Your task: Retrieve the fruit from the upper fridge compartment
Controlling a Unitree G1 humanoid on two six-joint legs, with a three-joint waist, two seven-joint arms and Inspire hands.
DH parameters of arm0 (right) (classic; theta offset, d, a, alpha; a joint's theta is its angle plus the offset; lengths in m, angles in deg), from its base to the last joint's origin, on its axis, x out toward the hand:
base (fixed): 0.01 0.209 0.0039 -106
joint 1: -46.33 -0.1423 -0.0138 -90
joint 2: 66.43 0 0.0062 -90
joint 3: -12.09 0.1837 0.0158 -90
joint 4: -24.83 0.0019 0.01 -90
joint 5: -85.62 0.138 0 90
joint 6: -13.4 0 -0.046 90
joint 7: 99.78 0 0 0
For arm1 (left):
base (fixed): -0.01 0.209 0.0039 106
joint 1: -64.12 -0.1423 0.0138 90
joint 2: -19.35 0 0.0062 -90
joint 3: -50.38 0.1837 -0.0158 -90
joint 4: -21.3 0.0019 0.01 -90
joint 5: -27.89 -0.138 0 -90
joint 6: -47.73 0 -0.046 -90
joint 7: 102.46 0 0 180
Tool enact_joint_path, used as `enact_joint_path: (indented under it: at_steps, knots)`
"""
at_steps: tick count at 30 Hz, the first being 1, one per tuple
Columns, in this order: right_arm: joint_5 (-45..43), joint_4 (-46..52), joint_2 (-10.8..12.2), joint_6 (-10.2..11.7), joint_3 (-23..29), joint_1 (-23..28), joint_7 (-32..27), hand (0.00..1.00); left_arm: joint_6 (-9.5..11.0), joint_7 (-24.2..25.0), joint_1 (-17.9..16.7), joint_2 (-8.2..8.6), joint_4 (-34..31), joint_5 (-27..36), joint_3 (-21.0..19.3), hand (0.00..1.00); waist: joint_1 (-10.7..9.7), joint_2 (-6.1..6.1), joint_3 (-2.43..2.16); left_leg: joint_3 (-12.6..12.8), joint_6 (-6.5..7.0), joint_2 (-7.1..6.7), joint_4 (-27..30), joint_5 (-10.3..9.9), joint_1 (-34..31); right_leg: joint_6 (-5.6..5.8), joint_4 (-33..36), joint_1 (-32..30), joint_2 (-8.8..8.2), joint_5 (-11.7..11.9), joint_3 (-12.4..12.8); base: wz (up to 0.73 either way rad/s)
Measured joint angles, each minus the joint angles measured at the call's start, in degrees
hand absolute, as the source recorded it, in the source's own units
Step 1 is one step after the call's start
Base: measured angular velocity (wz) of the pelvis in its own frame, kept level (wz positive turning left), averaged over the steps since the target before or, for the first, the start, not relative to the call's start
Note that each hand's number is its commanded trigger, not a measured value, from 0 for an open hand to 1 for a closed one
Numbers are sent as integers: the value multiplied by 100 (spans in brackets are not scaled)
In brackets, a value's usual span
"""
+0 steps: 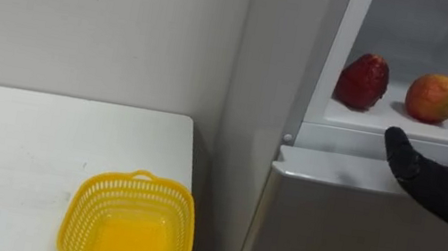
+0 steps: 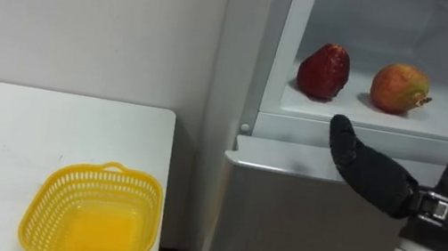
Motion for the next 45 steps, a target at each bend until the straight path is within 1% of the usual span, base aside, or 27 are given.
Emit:
enact_joint_path:
  at_steps: [1,3,4,5,6,8,9,11,14,16,19,22,24,25,29,31,34,36,41,45]
  knots:
    - [53,-46,-52,-27,-1,-53,1,0,-1,7,4,0,-1,-10,-1,0,2,-1,2,-2,0,0,0,0,0,0,0,-1,-2,0,-7,5]
    - [152,-238,-230,-122,-6,-294,-6,0,-36,6,35,-28,-2,-41,7,0,-18,-19,15,-98,0,-1,0,0,-9,0,-1,15,-17,0,-92,13]
    - [160,-285,-275,-138,-6,-344,-4,0,-45,6,45,-36,-3,-51,9,0,-17,-27,19,-101,0,0,0,0,-2,0,-1,20,-17,0,-102,12]
    - [183,-322,-349,-183,-6,-402,-2,0,-67,5,64,-45,-12,-62,14,0,-11,-47,32,-106,-1,1,0,1,-2,0,-3,28,-19,0,-122,6]
    - [187,-425,-352,-188,-10,-494,0,0,-101,5,61,-51,-11,-69,16,0,-6,-63,43,-113,-1,1,0,1,3,0,-4,49,-22,0,-134,4]
    - [184,-603,-355,-228,-12,-606,-2,0,-129,6,51,-57,-12,-69,19,0,8,-81,50,-121,-1,-4,4,1,6,0,-5,65,-30,0,-147,5]
    - [186,-701,-355,-237,-36,-674,4,0,-131,7,55,-69,-11,-69,34,0,11,-99,66,-127,-1,-10,4,1,-1,1,-4,64,-42,0,-174,6]
    - [200,-800,-354,-243,-83,-733,33,0,-133,12,102,-85,-11,-68,42,0,33,-111,76,-137,-1,-13,9,1,-12,1,-4,62,-50,0,-188,4]
    - [171,-891,-354,-243,-95,-811,129,0,-141,82,126,-117,-13,-72,39,0,123,-114,75,-184,0,-22,63,1,-58,1,1,62,-60,0,-231,8]
    - [205,-1018,-363,-245,-106,-951,192,0,-179,181,159,-129,-14,-73,26,0,125,-106,77,-255,-1,-27,108,1,-119,1,-1,54,-71,0,-313,20]
    - [277,-1145,-363,-254,-122,-1098,250,0,-215,235,150,-119,-36,-128,22,0,158,-86,63,-264,-3,-19,137,2,-124,1,0,55,-67,0,-332,6]
    - [353,-1211,-398,-351,-124,-1236,267,0,-258,331,105,-120,-71,-167,9,0,155,-51,40,-299,-6,-17,158,4,-138,0,4,55,-74,0,-380,6]
    - [407,-1384,-553,-353,-126,-1295,339,0,-256,387,68,-119,-181,-357,0,0,174,-37,26,-316,-10,-18,162,6,-138,0,11,59,-78,0,-389,2]
    - [422,-1455,-584,-354,-126,-1327,349,0,-254,398,68,-120,-198,-396,-1,0,176,-38,25,-316,-10,-18,164,6,-137,0,12,61,-79,0,-389,0]
    - [648,-1689,-754,-361,-124,-1399,389,0,-253,466,112,-118,-233,-525,-1,0,246,-49,18,-287,-17,-11,166,11,-135,-11,13,52,-78,7,-384,-3]
    - [708,-1690,-788,-362,-123,-1404,381,0,-256,506,127,-120,-235,-527,-4,0,267,-57,12,-295,-22,-10,169,14,-147,-12,13,54,-77,7,-390,0]
    - [765,-1796,-796,-361,-124,-1442,376,0,-285,539,144,-122,-235,-633,-28,0,289,-99,-16,-302,-26,-6,183,16,-152,-16,12,56,-74,10,-397,0]
    - [776,-2071,-830,-369,-123,-1562,380,0,-336,552,147,-121,-234,-628,-67,0,288,-128,-35,-313,-27,-8,188,16,-149,-27,13,59,-81,17,-427,2]
    - [885,-2306,-977,-418,-123,-1725,406,0,-367,558,130,-119,-231,-627,-121,0,299,-135,-37,-329,-25,-9,189,17,-150,-29,13,65,-102,18,-468,3]
    - [931,-2307,-996,-430,-120,-1727,461,0,-369,565,132,-112,-234,-629,-182,0,285,-136,-35,-345,-26,-11,189,18,-161,-29,11,63,-140,17,-519,2]
